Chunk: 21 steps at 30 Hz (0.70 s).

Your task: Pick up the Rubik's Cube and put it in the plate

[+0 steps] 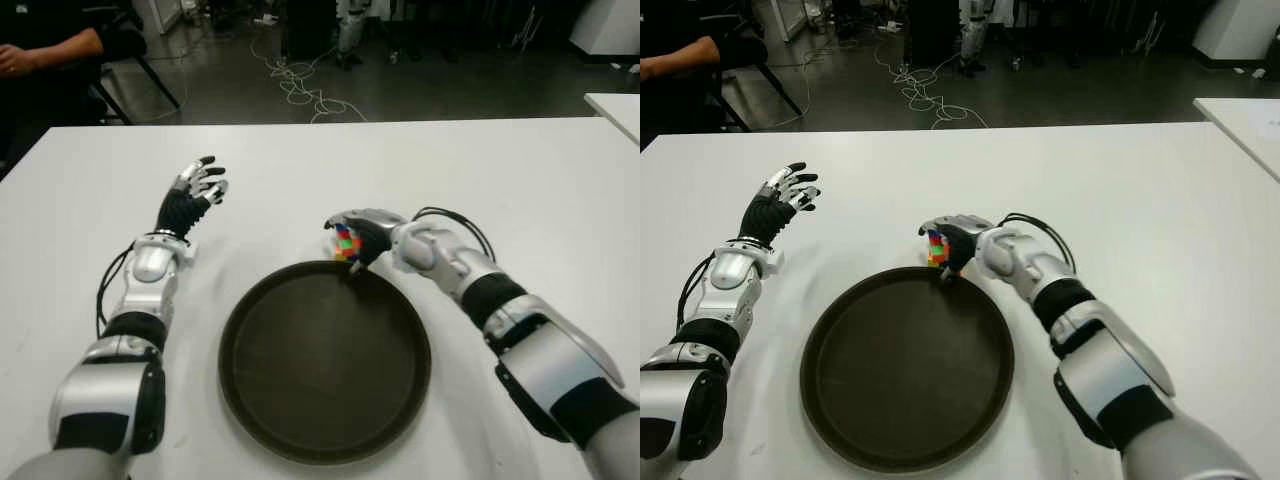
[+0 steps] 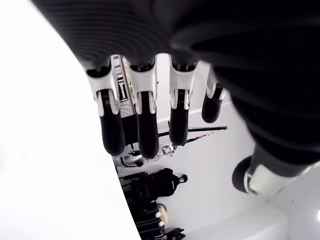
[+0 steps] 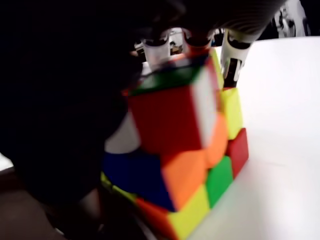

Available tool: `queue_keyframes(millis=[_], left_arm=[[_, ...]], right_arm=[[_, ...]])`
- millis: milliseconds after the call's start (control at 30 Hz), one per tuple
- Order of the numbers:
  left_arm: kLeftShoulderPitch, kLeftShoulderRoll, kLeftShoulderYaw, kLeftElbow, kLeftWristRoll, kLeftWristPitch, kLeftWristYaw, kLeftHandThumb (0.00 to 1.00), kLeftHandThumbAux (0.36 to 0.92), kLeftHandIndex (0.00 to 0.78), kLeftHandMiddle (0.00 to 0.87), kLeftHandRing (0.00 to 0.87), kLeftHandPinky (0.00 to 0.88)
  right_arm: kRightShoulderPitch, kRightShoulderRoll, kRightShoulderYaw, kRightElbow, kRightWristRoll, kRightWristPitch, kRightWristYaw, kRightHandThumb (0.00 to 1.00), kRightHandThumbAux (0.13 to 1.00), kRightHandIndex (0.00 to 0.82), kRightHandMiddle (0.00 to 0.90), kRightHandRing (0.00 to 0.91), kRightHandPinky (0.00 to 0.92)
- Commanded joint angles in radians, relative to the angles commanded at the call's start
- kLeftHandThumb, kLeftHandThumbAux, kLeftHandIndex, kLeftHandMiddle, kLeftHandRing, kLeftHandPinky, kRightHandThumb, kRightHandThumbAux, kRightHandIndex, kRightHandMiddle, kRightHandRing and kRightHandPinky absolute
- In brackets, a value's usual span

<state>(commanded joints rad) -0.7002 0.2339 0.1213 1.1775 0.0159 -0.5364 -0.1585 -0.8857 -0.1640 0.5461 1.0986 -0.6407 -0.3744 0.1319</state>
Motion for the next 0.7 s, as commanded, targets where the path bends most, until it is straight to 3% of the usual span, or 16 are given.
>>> queue_keyframes(millis=[400,700], left_arm=[[0.003,0.001,0.001,-0.007,-0.004,-0.001,-0.008,0.16,0.591,0.136,0.212,0.258,0.317],[0.006,0.001,-0.002,-0.015,0.002,-0.005,0.0,0.156,0.595,0.136,0.216,0.26,0.317]], right_arm=[[-0.02,-0.014,-0.007,0.008,-0.008,0.011,-0.011,0.0,0.831,0.174,0.169,0.176,0.145],[-0.023,-0.023,-0.014,0.021,-0.006,0.004,-0.041,0.0,0.871,0.263,0.225,0.238,0.212]])
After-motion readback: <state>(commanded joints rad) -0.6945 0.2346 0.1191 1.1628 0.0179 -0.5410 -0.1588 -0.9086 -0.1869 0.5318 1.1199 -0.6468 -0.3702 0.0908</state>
